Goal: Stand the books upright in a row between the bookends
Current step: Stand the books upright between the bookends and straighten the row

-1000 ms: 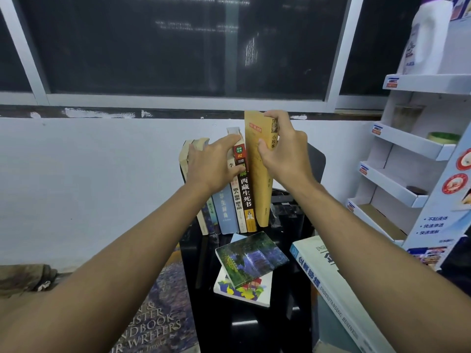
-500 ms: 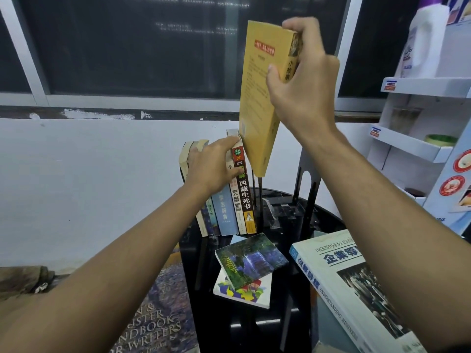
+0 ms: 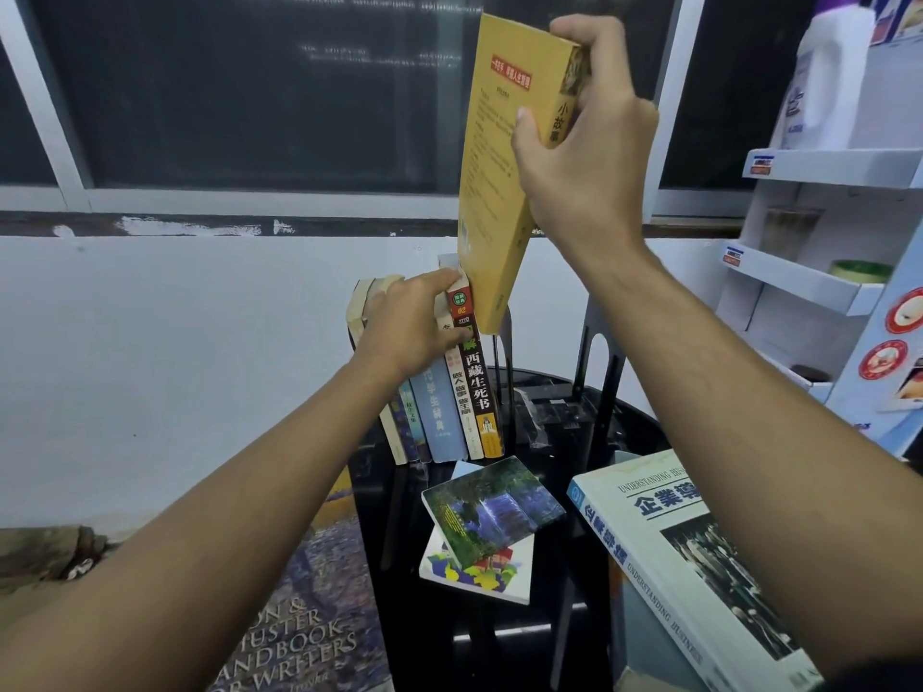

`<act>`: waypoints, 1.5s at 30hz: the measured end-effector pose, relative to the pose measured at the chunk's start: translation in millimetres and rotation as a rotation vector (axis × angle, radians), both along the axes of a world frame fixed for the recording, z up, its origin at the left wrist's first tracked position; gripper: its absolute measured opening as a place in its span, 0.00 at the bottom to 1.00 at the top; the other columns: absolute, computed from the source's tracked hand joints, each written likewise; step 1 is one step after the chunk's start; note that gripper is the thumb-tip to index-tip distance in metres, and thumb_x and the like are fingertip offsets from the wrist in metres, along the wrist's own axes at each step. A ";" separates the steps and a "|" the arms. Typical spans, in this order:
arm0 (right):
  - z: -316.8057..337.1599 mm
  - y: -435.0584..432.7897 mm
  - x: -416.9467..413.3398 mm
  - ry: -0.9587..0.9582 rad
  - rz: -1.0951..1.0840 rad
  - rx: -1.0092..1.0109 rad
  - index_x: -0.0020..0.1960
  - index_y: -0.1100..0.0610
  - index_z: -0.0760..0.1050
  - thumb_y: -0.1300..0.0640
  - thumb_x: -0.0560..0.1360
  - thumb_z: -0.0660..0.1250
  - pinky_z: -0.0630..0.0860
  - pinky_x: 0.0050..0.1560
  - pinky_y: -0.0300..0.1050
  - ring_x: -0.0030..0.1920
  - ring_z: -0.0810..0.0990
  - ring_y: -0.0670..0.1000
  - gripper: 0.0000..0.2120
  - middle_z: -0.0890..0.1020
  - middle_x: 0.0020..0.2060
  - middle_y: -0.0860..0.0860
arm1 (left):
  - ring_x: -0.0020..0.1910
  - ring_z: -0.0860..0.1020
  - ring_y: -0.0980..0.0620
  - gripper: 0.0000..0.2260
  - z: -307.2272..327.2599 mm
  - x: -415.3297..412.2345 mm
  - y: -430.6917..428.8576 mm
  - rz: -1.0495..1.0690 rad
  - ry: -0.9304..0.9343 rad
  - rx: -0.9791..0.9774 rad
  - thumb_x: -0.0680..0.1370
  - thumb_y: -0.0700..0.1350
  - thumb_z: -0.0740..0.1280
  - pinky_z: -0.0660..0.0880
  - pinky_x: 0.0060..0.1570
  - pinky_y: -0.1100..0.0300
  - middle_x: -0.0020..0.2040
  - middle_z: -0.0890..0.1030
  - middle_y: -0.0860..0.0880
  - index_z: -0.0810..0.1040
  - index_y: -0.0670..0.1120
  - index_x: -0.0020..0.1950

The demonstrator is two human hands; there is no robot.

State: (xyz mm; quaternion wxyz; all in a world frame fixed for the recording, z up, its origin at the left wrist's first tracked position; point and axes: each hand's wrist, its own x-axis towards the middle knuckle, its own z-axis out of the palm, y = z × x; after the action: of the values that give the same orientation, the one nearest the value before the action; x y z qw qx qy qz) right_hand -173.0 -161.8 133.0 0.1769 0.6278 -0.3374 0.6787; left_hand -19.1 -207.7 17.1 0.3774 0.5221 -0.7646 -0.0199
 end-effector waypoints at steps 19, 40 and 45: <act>-101.9 -30.5 -0.8 0.100 0.007 0.312 0.70 0.57 0.69 0.61 0.78 0.70 0.73 0.37 0.27 0.37 0.78 0.41 0.22 0.83 0.51 0.51 | 0.63 0.78 0.44 0.28 -0.2 0.0 1.6 0.030 -0.010 -0.030 0.73 0.53 0.78 0.73 0.64 0.41 0.63 0.83 0.50 0.75 0.53 0.71; -150.3 -28.5 -18.7 0.241 0.180 0.642 0.76 0.45 0.60 0.57 0.82 0.64 0.78 0.42 0.34 0.45 0.82 0.44 0.26 0.82 0.50 0.47 | 0.60 0.79 0.45 0.29 -4.9 6.2 -10.7 0.083 -0.081 -0.077 0.73 0.59 0.75 0.74 0.60 0.46 0.59 0.84 0.49 0.72 0.60 0.73; -131.6 -22.2 -41.0 0.465 0.261 0.881 0.78 0.37 0.50 0.59 0.81 0.68 0.74 0.60 0.39 0.60 0.79 0.44 0.37 0.81 0.63 0.49 | 0.57 0.82 0.47 0.30 -4.9 6.1 -14.9 0.060 -0.057 -0.023 0.72 0.60 0.76 0.77 0.57 0.44 0.56 0.85 0.53 0.71 0.61 0.72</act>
State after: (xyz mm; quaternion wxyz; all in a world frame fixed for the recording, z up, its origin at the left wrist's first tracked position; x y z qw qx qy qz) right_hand -214.0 -184.0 1.4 -0.1202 0.8141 -0.4619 0.3309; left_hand -13.0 -222.6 12.2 0.3617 0.5406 -0.7594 0.0149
